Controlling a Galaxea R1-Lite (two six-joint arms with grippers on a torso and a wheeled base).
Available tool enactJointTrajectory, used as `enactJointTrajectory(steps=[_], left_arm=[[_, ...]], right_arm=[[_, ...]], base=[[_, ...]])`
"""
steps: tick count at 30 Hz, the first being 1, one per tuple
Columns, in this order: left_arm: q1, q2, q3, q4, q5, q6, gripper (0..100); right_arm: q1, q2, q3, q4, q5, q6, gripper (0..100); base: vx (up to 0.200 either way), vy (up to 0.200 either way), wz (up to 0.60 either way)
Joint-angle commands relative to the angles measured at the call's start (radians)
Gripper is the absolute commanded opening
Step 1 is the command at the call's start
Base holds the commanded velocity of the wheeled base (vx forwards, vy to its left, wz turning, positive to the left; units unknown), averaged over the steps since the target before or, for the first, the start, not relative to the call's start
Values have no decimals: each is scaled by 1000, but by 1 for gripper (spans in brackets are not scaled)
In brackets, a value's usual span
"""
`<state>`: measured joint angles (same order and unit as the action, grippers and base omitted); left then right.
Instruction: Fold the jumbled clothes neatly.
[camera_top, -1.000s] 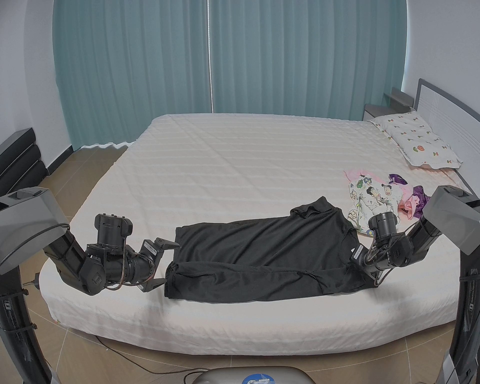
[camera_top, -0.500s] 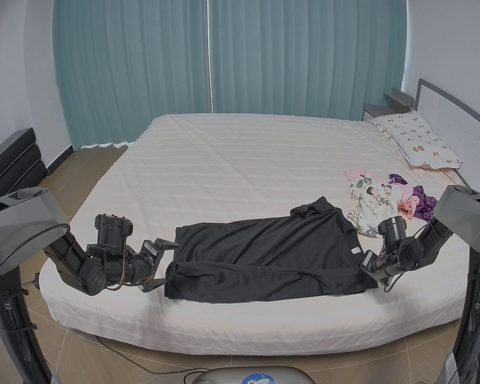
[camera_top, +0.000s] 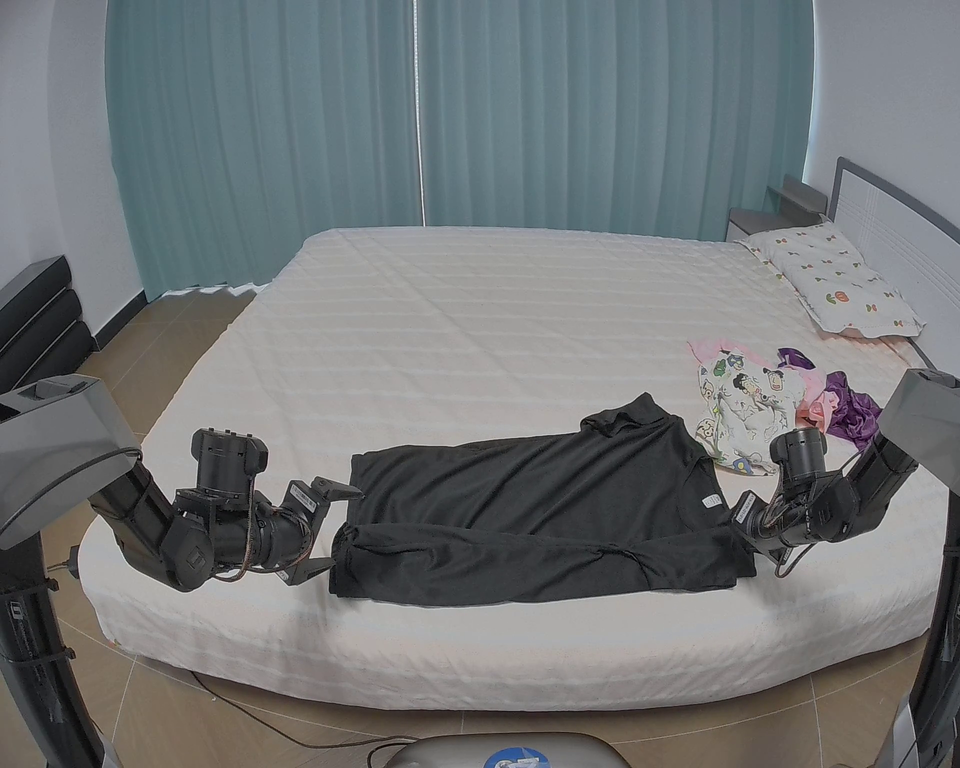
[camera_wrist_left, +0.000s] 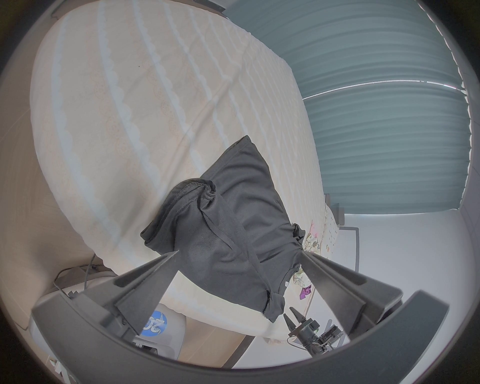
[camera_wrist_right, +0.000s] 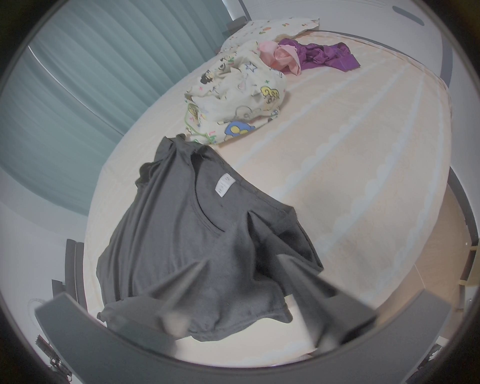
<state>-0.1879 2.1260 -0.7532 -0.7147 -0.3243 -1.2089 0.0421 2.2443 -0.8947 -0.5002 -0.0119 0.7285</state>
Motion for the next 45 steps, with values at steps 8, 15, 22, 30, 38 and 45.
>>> enactJointTrajectory(steps=[8,15,22,30,38,45], left_arm=[[-2,11,-9,0,5,2,100],[-2,9,-15,9,-4,5,100],[-5,11,-11,11,-4,37,100],[-7,17,-18,8,-1,35,100],[-7,19,-15,4,4,35,100],[-7,17,-12,3,7,35,100]], right_arm=[[-30,-20,49,-72,3,-6,100],[-30,-22,53,-78,6,-8,100],[-30,-22,59,-81,7,-8,100],[-31,-22,57,-81,9,-9,100],[-33,-23,59,-81,23,-9,100],[-33,-22,59,-81,26,-17,100]], base=[[0,0,0],[0,0,0],[200,0,0],[50,0,0],[0,0,0],[0,0,0]])
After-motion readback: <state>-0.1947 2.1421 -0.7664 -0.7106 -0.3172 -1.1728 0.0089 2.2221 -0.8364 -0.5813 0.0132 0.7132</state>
